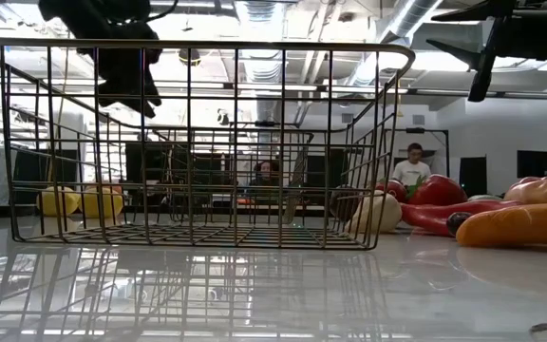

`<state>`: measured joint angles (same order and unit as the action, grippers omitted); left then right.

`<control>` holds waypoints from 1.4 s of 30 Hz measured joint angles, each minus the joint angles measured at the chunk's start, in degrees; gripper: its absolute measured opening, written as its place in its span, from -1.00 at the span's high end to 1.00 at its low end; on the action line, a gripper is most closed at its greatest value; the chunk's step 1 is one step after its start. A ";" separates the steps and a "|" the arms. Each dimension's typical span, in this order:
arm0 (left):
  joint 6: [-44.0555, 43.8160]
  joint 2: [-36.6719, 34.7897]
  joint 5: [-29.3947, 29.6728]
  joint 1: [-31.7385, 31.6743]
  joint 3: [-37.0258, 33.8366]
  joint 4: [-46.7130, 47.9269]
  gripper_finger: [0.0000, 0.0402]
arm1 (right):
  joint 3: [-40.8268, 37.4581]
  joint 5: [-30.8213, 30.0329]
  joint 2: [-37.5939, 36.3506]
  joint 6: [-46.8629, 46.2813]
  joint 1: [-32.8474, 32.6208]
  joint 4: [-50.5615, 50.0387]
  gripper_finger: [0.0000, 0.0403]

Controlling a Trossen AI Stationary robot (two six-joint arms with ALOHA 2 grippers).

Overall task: Sort produce into baskets
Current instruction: Put the right yellow lemon into the top wire basket

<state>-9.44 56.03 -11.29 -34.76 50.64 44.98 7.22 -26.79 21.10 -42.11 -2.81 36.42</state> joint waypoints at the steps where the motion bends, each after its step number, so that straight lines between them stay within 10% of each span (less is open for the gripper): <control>1: 1.23 1.02 0.00 0.00 1.13 1.69 0.14 | 0.00 0.00 0.00 0.00 0.00 0.00 0.20; 19: 9.08 4.95 5.19 0.00 3.77 19.31 0.14 | 0.00 -0.02 0.00 0.04 0.39 -1.75 0.20; 42: 18.73 6.18 15.30 0.02 -0.29 17.63 -0.01 | -0.02 -0.02 0.00 0.07 1.17 -5.75 0.20</control>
<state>9.29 62.21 4.01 -34.74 50.35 62.61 7.20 -26.81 21.10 -42.04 -1.64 30.67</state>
